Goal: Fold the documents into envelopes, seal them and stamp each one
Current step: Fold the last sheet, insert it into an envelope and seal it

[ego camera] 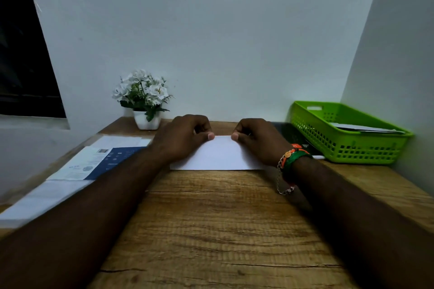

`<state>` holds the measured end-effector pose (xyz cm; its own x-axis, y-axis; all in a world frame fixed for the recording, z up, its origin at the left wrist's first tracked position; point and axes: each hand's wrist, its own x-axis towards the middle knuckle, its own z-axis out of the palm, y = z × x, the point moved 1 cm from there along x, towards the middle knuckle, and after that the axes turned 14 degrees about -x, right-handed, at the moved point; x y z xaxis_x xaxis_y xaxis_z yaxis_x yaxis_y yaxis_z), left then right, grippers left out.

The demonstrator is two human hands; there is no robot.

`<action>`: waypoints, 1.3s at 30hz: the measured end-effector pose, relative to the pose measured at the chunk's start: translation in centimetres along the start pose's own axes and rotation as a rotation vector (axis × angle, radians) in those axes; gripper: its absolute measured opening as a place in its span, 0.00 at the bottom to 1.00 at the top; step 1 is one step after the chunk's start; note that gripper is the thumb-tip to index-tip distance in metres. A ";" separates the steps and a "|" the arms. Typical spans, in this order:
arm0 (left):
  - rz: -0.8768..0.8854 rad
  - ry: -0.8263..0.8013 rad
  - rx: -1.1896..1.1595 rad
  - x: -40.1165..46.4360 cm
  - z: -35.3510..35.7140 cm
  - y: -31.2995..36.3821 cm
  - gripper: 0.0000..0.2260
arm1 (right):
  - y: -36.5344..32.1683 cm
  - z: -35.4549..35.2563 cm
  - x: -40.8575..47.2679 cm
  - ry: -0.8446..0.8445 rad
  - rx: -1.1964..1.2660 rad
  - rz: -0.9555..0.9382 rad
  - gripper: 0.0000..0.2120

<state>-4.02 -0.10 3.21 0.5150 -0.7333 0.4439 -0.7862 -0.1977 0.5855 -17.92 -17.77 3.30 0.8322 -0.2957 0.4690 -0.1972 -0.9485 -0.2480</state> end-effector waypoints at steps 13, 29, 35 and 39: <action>-0.121 -0.009 0.075 -0.3 -1.7 -2.7 0.08 | 2.0 -0.4 -1.2 -0.182 -0.306 0.090 0.09; -0.170 -0.013 -0.098 -10.4 -5.6 -0.3 0.10 | -4.0 -2.8 -7.4 -0.110 -0.318 -0.043 0.10; -0.255 0.165 -0.030 -20.1 -16.1 -6.0 0.08 | -11.7 -1.9 -8.3 -0.103 -0.057 -0.218 0.09; -0.215 0.109 -0.140 -23.8 -16.2 -6.5 0.11 | -18.3 0.8 -7.8 -0.195 0.023 -0.351 0.12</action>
<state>-5.65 29.12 -0.18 0.7045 -0.6082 0.3658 -0.6044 -0.2438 0.7585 -20.43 1.99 3.52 0.9302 0.0756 0.3593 0.1269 -0.9845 -0.1214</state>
